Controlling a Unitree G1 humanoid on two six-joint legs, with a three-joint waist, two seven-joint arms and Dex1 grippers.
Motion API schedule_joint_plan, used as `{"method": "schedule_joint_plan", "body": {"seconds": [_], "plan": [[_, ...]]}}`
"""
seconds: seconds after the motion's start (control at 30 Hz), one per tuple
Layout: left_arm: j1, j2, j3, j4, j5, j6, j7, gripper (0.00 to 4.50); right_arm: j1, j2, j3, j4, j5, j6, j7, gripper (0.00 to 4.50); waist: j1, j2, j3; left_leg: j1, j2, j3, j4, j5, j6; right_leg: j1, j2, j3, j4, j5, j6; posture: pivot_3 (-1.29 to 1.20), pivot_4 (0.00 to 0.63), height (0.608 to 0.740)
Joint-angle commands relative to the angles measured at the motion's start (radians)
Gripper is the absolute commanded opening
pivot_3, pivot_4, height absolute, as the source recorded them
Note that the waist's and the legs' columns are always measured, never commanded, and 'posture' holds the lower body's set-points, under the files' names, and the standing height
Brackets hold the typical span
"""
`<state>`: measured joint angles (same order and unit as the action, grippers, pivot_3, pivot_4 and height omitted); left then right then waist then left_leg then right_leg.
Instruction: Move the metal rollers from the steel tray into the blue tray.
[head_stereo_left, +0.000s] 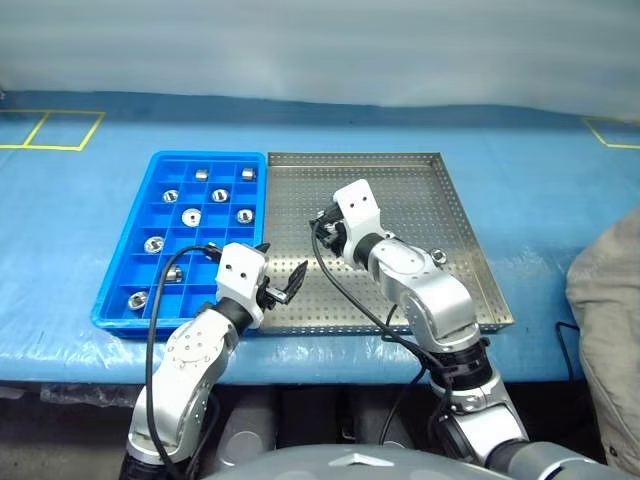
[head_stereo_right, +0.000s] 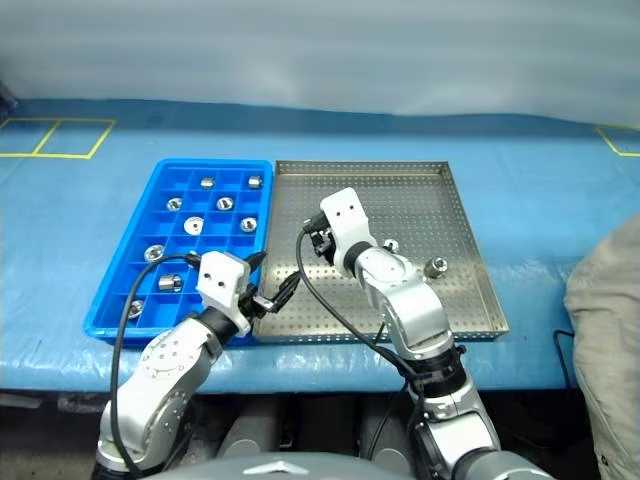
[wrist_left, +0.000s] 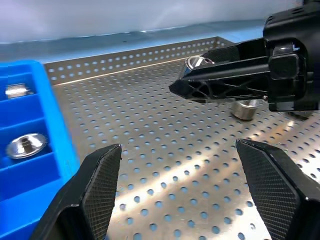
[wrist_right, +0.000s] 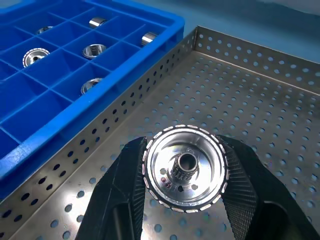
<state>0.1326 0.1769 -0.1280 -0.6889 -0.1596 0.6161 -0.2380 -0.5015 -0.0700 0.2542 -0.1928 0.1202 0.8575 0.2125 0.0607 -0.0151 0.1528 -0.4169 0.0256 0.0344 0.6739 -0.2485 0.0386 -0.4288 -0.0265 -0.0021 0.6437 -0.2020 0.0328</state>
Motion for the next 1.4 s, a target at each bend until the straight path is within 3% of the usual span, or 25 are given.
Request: {"method": "schedule_joint_plan", "body": {"seconds": [0.03,0.3,0.63,1.0,1.4], "plan": [[0.030,-0.001,0.034,-0.084,0.005,-0.012,0.036,3.99,-0.089,0.054,0.004,0.124,-0.014,-0.124,0.005,1.71,0.011,0.000,0.000,0.000,0.000,0.000,0.000,0.000,0.000,0.000,0.000,0.000,0.000,0.000,0.000,0.34,0.150,0.740],[0.110,-0.001,0.058,-0.152,0.014,-0.011,0.097,3.99,-0.187,0.159,0.025,0.365,-0.029,-0.289,0.046,1.71,0.067,0.000,0.000,0.002,0.000,-0.001,-0.006,0.001,-0.002,0.000,0.000,-0.001,-0.001,0.000,0.000,0.44,0.150,0.740],[0.154,-0.007,0.023,-0.167,0.020,-0.011,0.141,3.99,-0.204,0.212,0.046,0.502,-0.043,-0.360,0.110,1.71,0.123,0.001,0.000,0.002,0.000,-0.003,-0.010,0.002,-0.004,-0.001,0.000,-0.005,-0.001,-0.002,-0.002,0.47,0.150,0.740],[0.133,-0.017,-0.016,-0.144,0.021,-0.004,0.142,3.99,-0.257,0.246,0.026,0.683,-0.043,-0.447,0.125,1.71,0.138,0.001,0.000,0.002,0.001,-0.004,-0.011,0.003,-0.006,-0.001,0.001,-0.007,0.000,-0.004,-0.007,0.45,0.150,0.740],[0.168,-0.034,-0.007,-0.174,0.032,-0.010,0.176,3.99,-0.281,0.275,0.042,0.703,-0.038,-0.474,0.159,1.71,0.145,0.001,0.000,0.003,0.002,-0.005,-0.013,0.003,-0.006,-0.001,0.001,-0.008,0.000,-0.004,-0.005,0.53,0.150,0.740]]}}
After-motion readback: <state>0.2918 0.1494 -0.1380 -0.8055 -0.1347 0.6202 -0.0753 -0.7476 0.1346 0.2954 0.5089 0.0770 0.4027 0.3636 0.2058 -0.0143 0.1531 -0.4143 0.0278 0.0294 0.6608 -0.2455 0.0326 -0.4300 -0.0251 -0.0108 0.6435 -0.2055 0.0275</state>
